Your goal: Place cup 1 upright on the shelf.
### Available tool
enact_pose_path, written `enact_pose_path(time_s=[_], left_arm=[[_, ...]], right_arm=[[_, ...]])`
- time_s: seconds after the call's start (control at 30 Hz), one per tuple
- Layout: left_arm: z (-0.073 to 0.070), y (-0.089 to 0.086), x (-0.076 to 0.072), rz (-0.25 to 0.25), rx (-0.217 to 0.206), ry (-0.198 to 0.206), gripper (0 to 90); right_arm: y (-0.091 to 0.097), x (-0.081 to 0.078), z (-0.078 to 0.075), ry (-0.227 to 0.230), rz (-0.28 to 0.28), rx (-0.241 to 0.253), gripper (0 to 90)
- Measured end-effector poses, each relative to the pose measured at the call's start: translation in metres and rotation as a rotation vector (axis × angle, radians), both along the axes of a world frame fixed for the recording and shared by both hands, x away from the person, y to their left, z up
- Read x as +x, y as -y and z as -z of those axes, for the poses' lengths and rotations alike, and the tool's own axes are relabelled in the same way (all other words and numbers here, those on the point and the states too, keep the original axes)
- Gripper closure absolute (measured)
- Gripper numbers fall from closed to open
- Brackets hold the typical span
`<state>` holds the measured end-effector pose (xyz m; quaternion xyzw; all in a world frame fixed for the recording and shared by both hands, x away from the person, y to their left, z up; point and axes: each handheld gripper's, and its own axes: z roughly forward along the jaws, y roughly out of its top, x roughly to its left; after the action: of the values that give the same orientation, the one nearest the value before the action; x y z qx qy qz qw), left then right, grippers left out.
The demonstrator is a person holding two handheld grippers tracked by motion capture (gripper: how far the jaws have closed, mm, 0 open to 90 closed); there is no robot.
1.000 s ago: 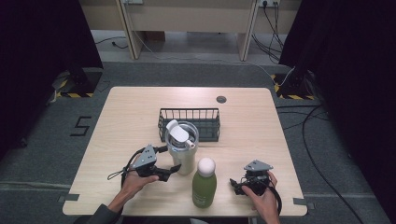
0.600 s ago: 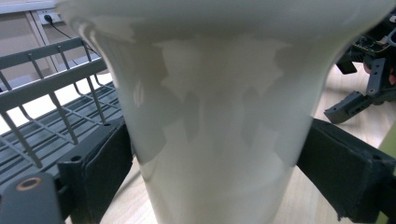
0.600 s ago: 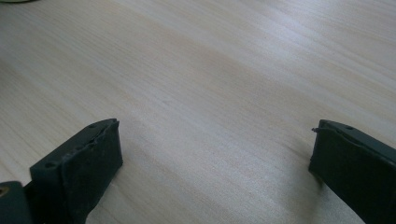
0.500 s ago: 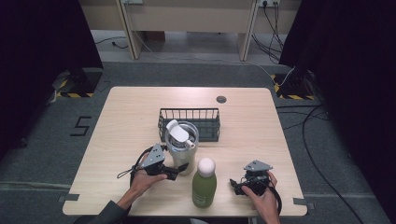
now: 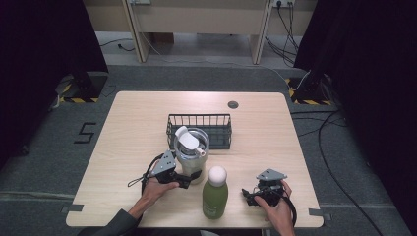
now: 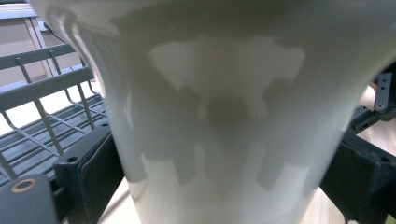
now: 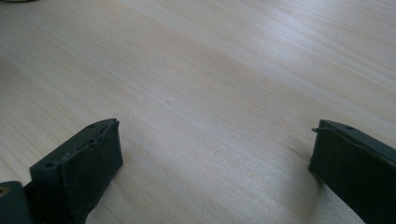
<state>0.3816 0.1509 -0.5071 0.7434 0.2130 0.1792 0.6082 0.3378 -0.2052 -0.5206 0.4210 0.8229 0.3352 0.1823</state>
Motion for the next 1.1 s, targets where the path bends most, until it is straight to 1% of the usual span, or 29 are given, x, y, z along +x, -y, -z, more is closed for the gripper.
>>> enact_pose_path(time_s=[0.23,0.37,0.53,0.77,0.93,1.1], left_arm=[[0.0019,0.0053,0.0032,0.0,-0.018,0.008,10.1],[0.0024,0.0056,0.0031,-0.001,-0.022,0.015,10.2],[0.0039,0.0059,0.0041,0.002,-0.04,0.022,10.5],[0.005,0.0071,0.0054,0.003,-0.058,0.017,10.4],[0.0054,0.0081,0.0062,0.007,-0.062,0.02,10.2],[0.006,0.0093,0.0052,0.006,-0.058,0.035,10.3]], right_arm=[[-0.0001,0.0,0.0,-0.002,-0.001,0.0,2.3],[-0.0003,0.0,0.0,-0.001,-0.003,0.001,2.3],[-0.0003,0.0,0.0,-0.001,-0.004,0.001,2.2],[-0.0005,-0.0001,0.0,-0.003,-0.004,0.002,2.3],[-0.0005,-0.0001,0.0,-0.001,-0.008,0.0,2.3],[-0.0008,-0.0003,0.0,-0.003,-0.009,0.002,2.3]])
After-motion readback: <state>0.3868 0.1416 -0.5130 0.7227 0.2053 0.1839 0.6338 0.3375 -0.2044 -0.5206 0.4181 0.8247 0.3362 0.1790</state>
